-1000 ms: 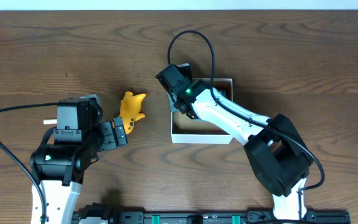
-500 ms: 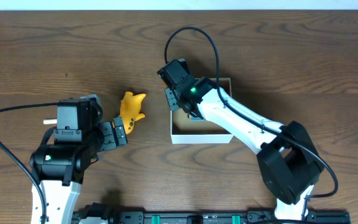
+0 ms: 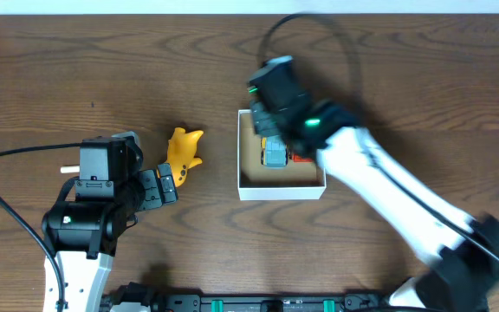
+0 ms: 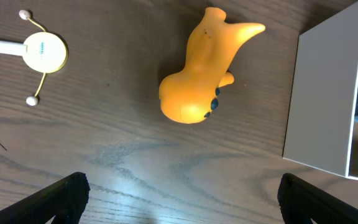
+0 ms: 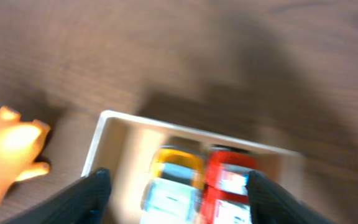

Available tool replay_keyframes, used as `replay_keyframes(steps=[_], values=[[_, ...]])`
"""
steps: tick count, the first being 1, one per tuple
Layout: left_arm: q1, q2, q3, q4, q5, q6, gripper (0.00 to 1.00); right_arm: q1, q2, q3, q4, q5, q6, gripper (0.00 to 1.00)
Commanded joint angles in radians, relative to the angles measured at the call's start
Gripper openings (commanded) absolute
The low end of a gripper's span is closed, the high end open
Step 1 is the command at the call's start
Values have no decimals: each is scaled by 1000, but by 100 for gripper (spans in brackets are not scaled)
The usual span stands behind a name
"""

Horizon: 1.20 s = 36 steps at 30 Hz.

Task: Pack container
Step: 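Move the right gripper to the red-grey ball and grasp it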

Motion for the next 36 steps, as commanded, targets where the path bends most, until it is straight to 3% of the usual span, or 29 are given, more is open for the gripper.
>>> replay_keyframes(steps=[1,3,9,16,29,36], values=[[4,0,18,-2,6,10,98,-90,-131,25,-70,49,64,89],[4,0,18,-2,6,10,98,-156,-193,25,-154,47,113,99],[4,0,18,-2,6,9,98,-399,-297,25,-453,-37,227,99],[4,0,18,-3,6,10,98,-529,-293,-61,-612,-106,226,99],[4,0,18,-6,6,10,98,-532,-279,-481,-296,-180,226,99],[4,0,18,-6,6,10,98,-534,-206,-593,-159,-188,226,99]])
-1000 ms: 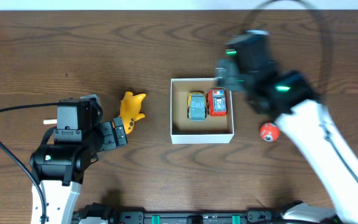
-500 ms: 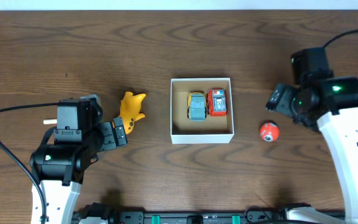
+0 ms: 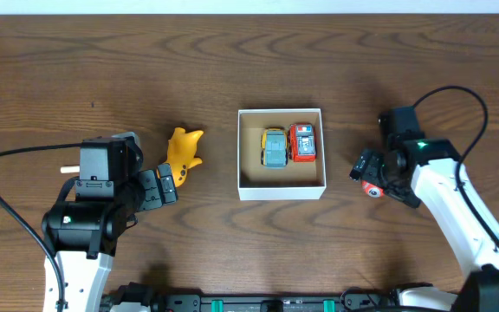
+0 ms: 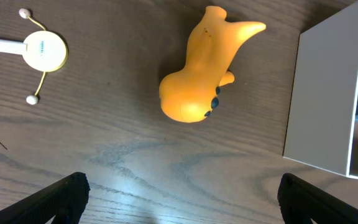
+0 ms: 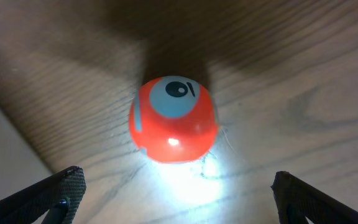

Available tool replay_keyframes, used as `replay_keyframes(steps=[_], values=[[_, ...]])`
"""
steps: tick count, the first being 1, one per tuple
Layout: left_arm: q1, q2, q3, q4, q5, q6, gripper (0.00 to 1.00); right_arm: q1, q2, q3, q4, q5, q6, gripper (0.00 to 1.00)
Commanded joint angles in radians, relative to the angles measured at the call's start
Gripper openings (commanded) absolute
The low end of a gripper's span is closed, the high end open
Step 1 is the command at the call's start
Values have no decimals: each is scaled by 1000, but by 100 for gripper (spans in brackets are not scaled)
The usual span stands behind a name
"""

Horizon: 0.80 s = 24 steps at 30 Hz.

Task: Pack container
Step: 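Move the right gripper to the red-grey ball and grasp it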

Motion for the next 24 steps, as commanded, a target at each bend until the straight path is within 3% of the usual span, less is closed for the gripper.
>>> replay_keyframes(steps=[1,16,24], values=[[4,0,18,-3,6,10,98,-8,46,-28,36,-4,14,99],[4,0,18,-7,6,10,98,-8,191,-33,128,-1,13,99],[4,0,18,-14,6,10,98,-8,198,-38,125,0,13,67]])
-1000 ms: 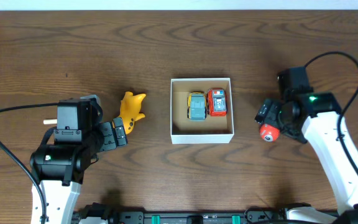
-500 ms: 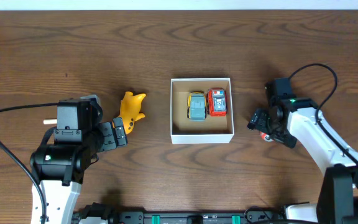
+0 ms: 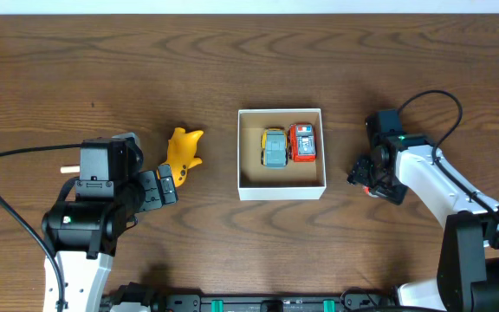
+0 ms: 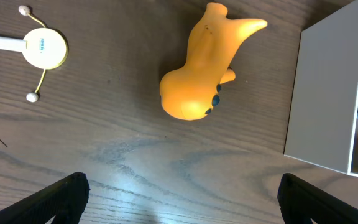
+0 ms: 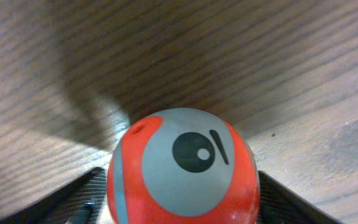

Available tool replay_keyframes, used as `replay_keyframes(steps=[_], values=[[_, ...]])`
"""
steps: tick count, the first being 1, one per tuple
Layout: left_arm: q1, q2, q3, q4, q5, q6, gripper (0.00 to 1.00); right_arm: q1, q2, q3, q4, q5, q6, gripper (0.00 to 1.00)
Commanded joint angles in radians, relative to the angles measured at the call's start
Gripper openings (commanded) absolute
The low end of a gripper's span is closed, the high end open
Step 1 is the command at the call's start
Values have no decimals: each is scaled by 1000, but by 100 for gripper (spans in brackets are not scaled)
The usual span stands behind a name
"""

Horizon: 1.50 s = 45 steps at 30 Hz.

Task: Pack container
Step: 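Move the right gripper to the red-grey ball and grasp it, then carry the ball into the box's left corner and release it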

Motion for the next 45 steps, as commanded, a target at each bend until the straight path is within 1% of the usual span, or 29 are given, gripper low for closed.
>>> replay_keyframes(steps=[1,3,6,10,13,15,16,20,23,27,32,34,36,40,45], values=[[4,0,18,-6,6,10,98,-7,13,-7,-2,4,10,65],[4,0,18,-6,6,10,98,-7,13,-7,-2,4,10,61],[4,0,18,-6,6,10,98,-7,13,-7,-2,4,10,48],[4,0,18,-6,6,10,98,-7,12,-7,0,4,10,33],[4,0,18,-6,6,10,98,-7,12,-7,6,4,10,25],[4,0,18,-6,6,10,98,-7,12,-4,11,4,9,11],[4,0,18,-5,6,10,98,-6,10,1,10,5,0,1],[4,0,18,-6,6,10,98,3,3,42,-7,5,-47,1],[4,0,18,-6,6,10,98,22,-11,114,-47,8,-79,1],[4,0,18,-6,6,10,98,72,-39,249,-114,21,-112,1],[4,0,18,-6,6,10,98,187,-75,437,-148,25,-183,1],[4,0,18,-6,6,10,98,262,-78,512,-140,24,-211,1],[4,0,18,-6,6,10,98,323,-78,547,-115,24,-245,1],[4,0,18,-5,6,10,98,459,-71,558,-12,24,-323,1],[4,0,18,-6,6,10,98,555,-14,557,75,24,-343,1]])
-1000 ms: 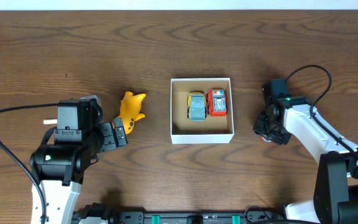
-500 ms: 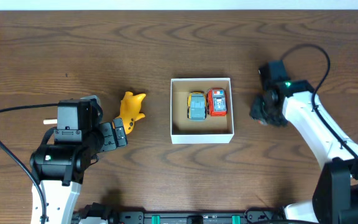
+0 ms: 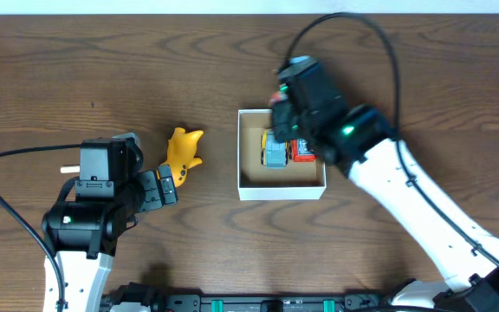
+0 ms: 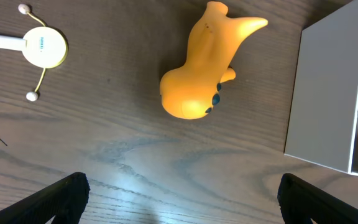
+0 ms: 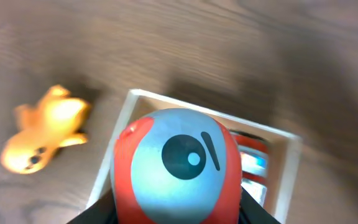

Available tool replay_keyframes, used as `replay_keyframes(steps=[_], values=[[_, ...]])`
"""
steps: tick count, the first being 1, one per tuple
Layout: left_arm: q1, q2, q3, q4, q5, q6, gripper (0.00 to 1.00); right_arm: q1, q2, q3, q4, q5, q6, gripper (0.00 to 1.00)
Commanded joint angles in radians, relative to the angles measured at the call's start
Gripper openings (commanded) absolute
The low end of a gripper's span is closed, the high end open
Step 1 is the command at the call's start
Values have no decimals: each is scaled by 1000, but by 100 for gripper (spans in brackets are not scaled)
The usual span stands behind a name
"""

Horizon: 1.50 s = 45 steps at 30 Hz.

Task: Pack container
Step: 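Carry the ball into the box's left corner and release it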

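Note:
A red ball (image 5: 176, 165) with a grey-blue face and a black eye fills the right wrist view, and my right gripper (image 5: 176, 211) is shut on it. It hangs over the left part of the white box (image 5: 124, 118). From overhead, my right gripper (image 3: 282, 117) is above the white box (image 3: 281, 191) and hides the ball. Inside the box lie a blue-grey toy car (image 3: 274, 153) and a red toy car (image 3: 302, 153). A yellow animal toy (image 4: 205, 67) lies left of the box. My left gripper (image 4: 179, 208) stands open just short of it, holding nothing.
A white stick with a round disc and two small beads (image 4: 37, 50) lies on the wooden table left of the yellow toy. The box's outer wall (image 4: 322, 93) stands at the right of the left wrist view.
My right gripper was low around the red ball on the table to the right of the box. It now holds the ball up over the box. The left arm has not moved.
My right gripper was first over the box with the two cars in it, holding nothing. Then it was open above the red ball to the right of the box, then low around the ball. Now it holds the ball over the box.

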Motion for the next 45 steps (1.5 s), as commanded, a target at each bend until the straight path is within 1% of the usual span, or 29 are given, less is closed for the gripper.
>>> replay_keyframes(steps=[1,10,15,16,17,19,21,22,23,25,26,37,45], values=[[4,0,18,-3,6,10,98,42,59,7,32,8,-48,1],[4,0,18,-3,6,10,98,72,268,7,76,7,-48,1],[4,0,18,-3,6,10,98,72,332,7,97,-8,-48,2],[4,0,18,-3,6,10,98,71,335,7,102,-8,-48,6],[4,0,18,-3,6,10,98,71,340,7,106,-8,-48,15],[4,0,18,-3,6,10,98,71,340,7,113,-8,-48,38],[4,0,18,-3,6,10,98,71,340,7,117,-8,-48,45],[4,0,18,-3,6,10,98,71,340,7,118,-8,-48,56],[4,0,18,-3,6,10,98,71,340,7,118,-8,-48,59],[4,0,18,-3,6,10,98,71,340,7,117,-8,-48,61],[4,0,18,-3,6,10,98,71,340,7,117,-8,-48,64],[4,0,18,-3,6,10,98,71,340,8,119,-8,-48,68],[4,0,18,-3,6,10,98,70,339,8,121,-7,-48,68]])
